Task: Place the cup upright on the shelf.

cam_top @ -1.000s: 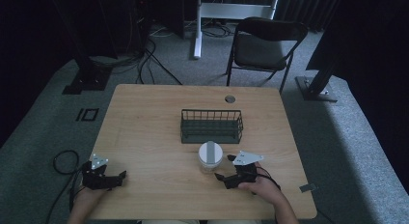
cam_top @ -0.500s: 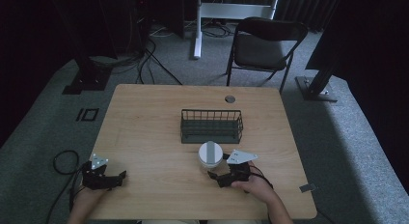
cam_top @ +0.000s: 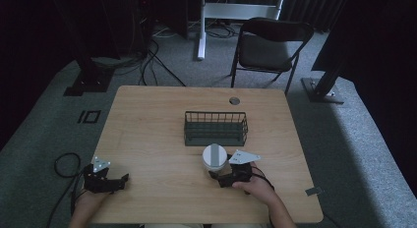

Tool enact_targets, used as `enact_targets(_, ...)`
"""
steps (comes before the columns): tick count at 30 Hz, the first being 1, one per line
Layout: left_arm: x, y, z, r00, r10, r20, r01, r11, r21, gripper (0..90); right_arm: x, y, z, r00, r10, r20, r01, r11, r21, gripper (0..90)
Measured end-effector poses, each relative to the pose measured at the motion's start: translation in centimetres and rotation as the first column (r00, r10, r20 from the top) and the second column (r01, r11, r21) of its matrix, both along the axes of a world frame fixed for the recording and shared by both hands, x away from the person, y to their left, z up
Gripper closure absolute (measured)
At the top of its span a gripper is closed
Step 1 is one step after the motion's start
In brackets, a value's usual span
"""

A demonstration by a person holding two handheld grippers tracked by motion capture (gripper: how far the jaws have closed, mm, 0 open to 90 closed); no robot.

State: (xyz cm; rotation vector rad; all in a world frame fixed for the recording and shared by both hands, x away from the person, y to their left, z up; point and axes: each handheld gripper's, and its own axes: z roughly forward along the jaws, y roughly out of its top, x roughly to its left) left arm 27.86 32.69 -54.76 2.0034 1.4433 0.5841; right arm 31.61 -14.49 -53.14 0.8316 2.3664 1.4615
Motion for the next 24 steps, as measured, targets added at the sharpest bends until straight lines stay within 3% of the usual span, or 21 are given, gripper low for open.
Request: enact_targets(24,0.0,0.0,0.0,1.0,0.0,0.0,0.0,1.0,0.0,0.6,0.7,1.1,-0.4,0.9999,-0.009,-0.006,0.009,0.999,0.042,11.1)
